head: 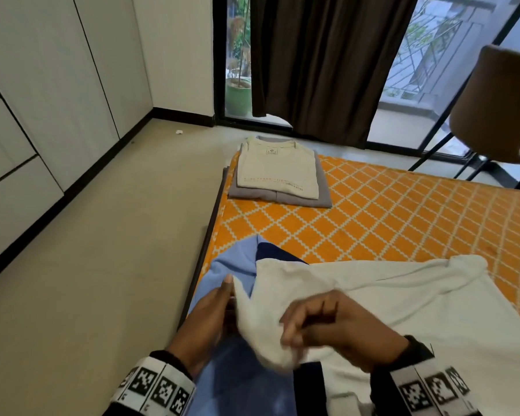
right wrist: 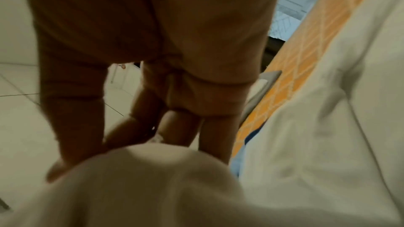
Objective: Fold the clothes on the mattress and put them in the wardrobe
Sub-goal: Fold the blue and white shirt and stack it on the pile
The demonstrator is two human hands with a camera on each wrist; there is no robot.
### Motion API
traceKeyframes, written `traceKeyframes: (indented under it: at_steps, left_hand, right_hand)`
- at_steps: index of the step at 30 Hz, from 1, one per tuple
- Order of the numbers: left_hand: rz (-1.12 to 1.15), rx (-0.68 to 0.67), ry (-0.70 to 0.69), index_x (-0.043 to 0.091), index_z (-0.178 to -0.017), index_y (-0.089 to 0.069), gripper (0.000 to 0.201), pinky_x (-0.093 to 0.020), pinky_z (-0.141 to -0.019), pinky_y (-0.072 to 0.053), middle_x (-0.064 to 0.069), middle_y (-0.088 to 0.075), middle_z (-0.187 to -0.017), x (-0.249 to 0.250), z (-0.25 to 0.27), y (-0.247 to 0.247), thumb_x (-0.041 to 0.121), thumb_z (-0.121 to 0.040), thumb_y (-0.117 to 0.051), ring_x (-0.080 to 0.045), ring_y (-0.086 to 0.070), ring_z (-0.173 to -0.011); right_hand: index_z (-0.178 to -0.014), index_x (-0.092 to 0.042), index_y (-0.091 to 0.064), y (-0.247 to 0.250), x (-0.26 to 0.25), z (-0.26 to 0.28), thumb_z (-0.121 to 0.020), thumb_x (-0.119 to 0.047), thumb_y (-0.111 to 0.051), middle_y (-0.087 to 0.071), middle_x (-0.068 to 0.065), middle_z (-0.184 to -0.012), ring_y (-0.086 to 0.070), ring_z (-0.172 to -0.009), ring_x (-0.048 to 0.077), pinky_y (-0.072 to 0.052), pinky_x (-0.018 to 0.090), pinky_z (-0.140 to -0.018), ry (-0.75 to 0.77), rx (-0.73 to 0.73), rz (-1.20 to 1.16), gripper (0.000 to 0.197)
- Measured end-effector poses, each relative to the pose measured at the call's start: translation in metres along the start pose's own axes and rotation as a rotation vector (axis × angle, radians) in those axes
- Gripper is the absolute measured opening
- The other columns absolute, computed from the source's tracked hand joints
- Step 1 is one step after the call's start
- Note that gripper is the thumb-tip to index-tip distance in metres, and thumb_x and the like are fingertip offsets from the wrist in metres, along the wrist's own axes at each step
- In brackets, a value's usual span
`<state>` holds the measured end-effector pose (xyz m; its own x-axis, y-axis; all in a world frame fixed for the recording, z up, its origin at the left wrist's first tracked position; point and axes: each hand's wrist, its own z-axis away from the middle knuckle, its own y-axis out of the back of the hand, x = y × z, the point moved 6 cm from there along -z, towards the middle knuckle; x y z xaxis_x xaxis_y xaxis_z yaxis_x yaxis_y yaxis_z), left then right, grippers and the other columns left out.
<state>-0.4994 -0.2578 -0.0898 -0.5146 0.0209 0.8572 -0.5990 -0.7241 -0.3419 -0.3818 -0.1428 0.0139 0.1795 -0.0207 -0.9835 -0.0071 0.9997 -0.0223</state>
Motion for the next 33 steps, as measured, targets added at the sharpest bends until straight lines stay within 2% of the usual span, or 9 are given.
traceKeyframes:
  at_steps: [3,7,11,13,15,21,25,28,33]
  left_hand:
    - [0.018,0.067,0.019,0.016,-0.123,-0.041,0.04,-0.043,-0.082,-0.057,-0.021,-0.068,-0.108,-0.001,0.001,0.004,0.033,-0.093,-0.061,-0.032,-0.07,-0.092]
    - [-0.007,0.015,0.068,0.019,-0.126,-0.047,0.037,-0.043,-0.082,-0.058,-0.02,-0.066,-0.115,0.004,0.013,-0.005,0.015,-0.093,-0.062,-0.036,-0.07,-0.097]
    - [-0.04,-0.002,0.102,0.015,-0.123,-0.05,0.03,-0.043,-0.081,-0.054,-0.02,-0.067,-0.108,0.001,0.016,-0.011,0.013,-0.095,-0.06,-0.033,-0.067,-0.089]
    - [-0.035,0.019,0.105,0.011,-0.124,-0.05,0.03,-0.037,-0.074,-0.049,-0.017,-0.063,-0.099,0.0,0.014,-0.008,0.01,-0.095,-0.059,-0.029,-0.059,-0.086]
    - [-0.031,0.045,0.098,0.01,-0.122,-0.052,0.027,-0.034,-0.073,-0.05,-0.014,-0.063,-0.096,0.0,0.012,-0.003,0.011,-0.095,-0.059,-0.025,-0.058,-0.087]
    - [0.033,0.081,0.105,0.008,-0.115,-0.056,0.02,-0.027,-0.072,-0.05,-0.013,-0.064,-0.099,0.006,0.006,0.004,0.011,-0.095,-0.059,-0.023,-0.058,-0.089]
    - [0.025,0.111,0.119,0.009,-0.109,-0.063,0.018,-0.026,-0.075,-0.058,-0.018,-0.068,-0.111,0.007,-0.001,0.013,0.021,-0.098,-0.055,-0.021,-0.068,-0.093]
    - [0.034,0.098,0.064,0.021,-0.116,-0.051,0.018,-0.028,-0.075,-0.057,-0.019,-0.066,-0.113,0.013,-0.002,0.012,0.021,-0.098,-0.054,-0.022,-0.069,-0.094]
    - [-0.016,-0.047,-0.018,0.043,-0.133,-0.042,0.055,-0.04,-0.092,-0.055,-0.003,-0.053,-0.137,0.014,-0.003,0.004,0.03,-0.085,-0.066,-0.023,-0.061,-0.118]
  right_hand:
    - [-0.075,-0.012,-0.069,0.0,0.018,0.001,-0.071,-0.01,-0.056,-0.063,0.0,-0.07,-0.051,-0.065,0.013,-0.035,0.023,-0.059,-0.144,0.001,0.004,0.014]
    - [-0.092,-0.022,-0.062,0.044,0.04,-0.017,-0.083,-0.038,-0.065,-0.059,-0.008,-0.069,-0.056,-0.065,0.008,-0.045,0.031,-0.065,-0.223,0.539,0.597,0.018]
    - [-0.127,-0.03,-0.041,0.031,0.059,-0.044,-0.074,-0.073,-0.06,-0.063,-0.001,-0.106,-0.062,-0.096,0.021,-0.044,0.031,-0.068,-0.499,0.411,1.235,0.07]
    - [-0.12,-0.024,-0.05,0.029,0.063,-0.056,-0.084,-0.059,-0.06,-0.063,0.002,-0.11,-0.062,-0.1,0.024,-0.044,0.031,-0.071,-0.493,0.425,1.326,0.051]
    - [-0.107,-0.022,-0.06,0.034,0.059,-0.058,-0.093,-0.039,-0.055,-0.065,0.001,-0.105,-0.063,-0.099,0.024,-0.043,0.028,-0.069,-0.444,0.497,1.3,0.022]
    - [-0.088,-0.025,-0.071,0.045,0.027,-0.03,-0.092,-0.036,-0.064,-0.051,-0.007,-0.083,-0.056,-0.076,0.018,-0.041,0.032,-0.063,-0.003,0.682,1.014,0.014]
    - [-0.078,-0.034,-0.065,0.037,0.001,0.002,-0.088,-0.039,-0.066,-0.059,-0.011,-0.08,-0.056,-0.07,0.002,-0.038,0.012,-0.06,0.265,0.672,0.852,0.011]
    - [-0.076,-0.035,-0.058,0.028,0.012,0.012,-0.09,-0.049,-0.051,-0.059,-0.007,-0.068,-0.054,-0.057,0.009,-0.038,0.024,-0.056,0.212,0.526,0.74,0.021]
    - [-0.076,-0.028,-0.054,0.024,0.042,0.006,-0.093,-0.035,-0.047,-0.053,-0.012,-0.066,-0.052,-0.064,0.008,-0.039,0.029,-0.063,0.071,0.261,0.728,0.02]
